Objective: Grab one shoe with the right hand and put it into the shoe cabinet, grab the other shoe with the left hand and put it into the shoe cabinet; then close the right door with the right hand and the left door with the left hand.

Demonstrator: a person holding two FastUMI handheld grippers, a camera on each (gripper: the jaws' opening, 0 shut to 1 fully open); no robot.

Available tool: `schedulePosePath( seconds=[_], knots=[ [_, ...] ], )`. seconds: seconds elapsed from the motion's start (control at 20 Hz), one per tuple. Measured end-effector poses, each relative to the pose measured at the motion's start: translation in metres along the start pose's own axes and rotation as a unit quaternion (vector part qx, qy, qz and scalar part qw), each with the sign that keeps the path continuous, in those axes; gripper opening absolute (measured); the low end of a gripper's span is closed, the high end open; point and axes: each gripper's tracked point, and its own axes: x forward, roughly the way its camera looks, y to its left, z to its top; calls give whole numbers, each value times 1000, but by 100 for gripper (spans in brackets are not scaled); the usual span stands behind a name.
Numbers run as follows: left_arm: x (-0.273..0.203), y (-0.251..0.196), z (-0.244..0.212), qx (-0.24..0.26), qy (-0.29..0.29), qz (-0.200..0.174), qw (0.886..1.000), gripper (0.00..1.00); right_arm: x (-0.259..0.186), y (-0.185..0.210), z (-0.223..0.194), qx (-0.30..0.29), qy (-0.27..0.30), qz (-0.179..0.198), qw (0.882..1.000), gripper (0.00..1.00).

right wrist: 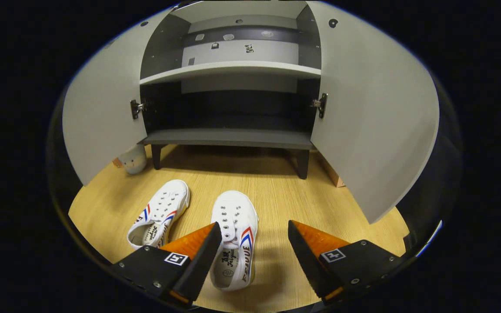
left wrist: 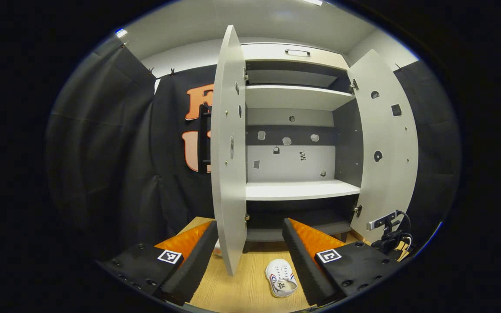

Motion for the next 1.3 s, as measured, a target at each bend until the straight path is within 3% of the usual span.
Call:
schedulePosePath(
  seconds=[0.15, 0.35, 0.6, 0.7, 0.95, 1.05, 1.3],
  knots=[
    [2, 8, -8, -4, 11, 10, 1000, 97, 15, -3, -18, 21, 27, 0, 999, 93],
    [3, 17, -16, 1, 21, 21, 1000, 97, 27, -4, -34, 40, 55, 6, 998, 73],
    [4, 14, -18, 2, 24, 17, 1000, 97, 35, 7, -52, 46, 85, 27, 995, 59],
    [6, 13, -22, 2, 28, 14, 1000, 94, 36, 12, -53, 65, 89, 35, 993, 49],
    [4, 11, -29, 2, 35, 11, 999, 96, 37, 11, -51, 69, 91, 15, 993, 9],
    [4, 9, -30, 3, 36, 10, 999, 96, 30, 10, -44, 66, 89, 7, 994, 1],
    [2, 3, -29, 2, 26, -2, 1000, 97, -17, 5, 16, 69, 55, 24, 996, 1]
  ],
)
